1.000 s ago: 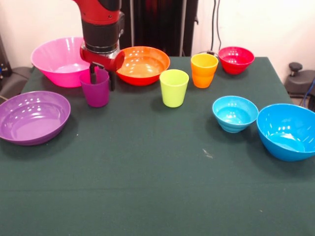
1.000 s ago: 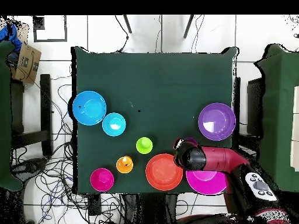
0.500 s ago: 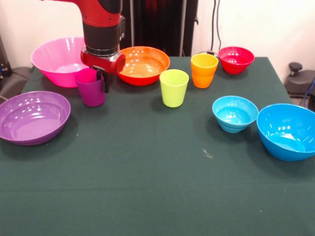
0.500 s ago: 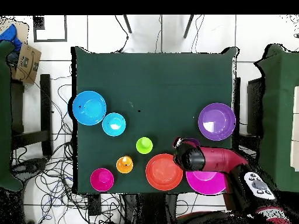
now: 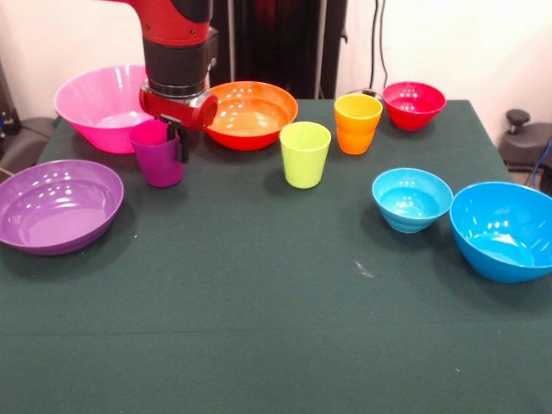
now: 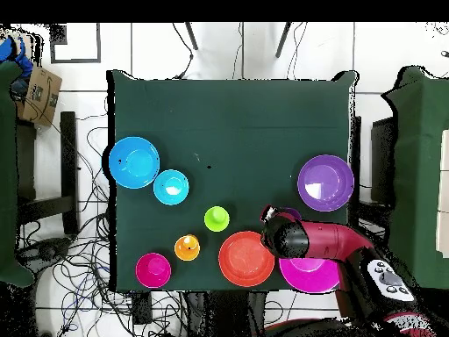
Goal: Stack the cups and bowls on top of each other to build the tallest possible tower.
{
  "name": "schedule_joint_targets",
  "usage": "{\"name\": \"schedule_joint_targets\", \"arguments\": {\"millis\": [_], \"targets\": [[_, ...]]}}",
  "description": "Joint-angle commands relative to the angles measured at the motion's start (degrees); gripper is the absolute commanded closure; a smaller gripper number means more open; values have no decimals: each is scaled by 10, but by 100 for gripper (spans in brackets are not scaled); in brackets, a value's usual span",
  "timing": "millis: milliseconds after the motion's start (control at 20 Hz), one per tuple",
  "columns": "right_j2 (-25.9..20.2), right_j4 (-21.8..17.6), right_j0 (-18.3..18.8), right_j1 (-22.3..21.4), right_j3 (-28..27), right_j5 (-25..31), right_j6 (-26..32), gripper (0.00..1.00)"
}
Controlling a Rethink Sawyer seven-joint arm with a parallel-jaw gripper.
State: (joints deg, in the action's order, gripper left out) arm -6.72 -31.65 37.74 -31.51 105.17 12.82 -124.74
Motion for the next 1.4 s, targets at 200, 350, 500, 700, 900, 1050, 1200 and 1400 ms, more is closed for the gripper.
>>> {"name": "schedule_joint_targets", "arguments": {"millis": [200, 350, 500, 700, 900, 1050, 1200, 1400], "targets": [[-34, -14, -30, 3, -5, -11, -8, 100], [-33, -8, -39, 2, -8, -10, -16, 100], [-31, -2, -51, 5, -15, -10, -24, 100], [-31, 7, -63, 10, -24, -9, -31, 100], [-30, 19, -77, 12, -31, 0, -38, 100], [-30, 29, -85, 11, -34, 9, -40, 100], [-30, 36, -92, 12, -39, 13, -41, 100], [-29, 43, -98, 15, -46, 15, -42, 100]]}}
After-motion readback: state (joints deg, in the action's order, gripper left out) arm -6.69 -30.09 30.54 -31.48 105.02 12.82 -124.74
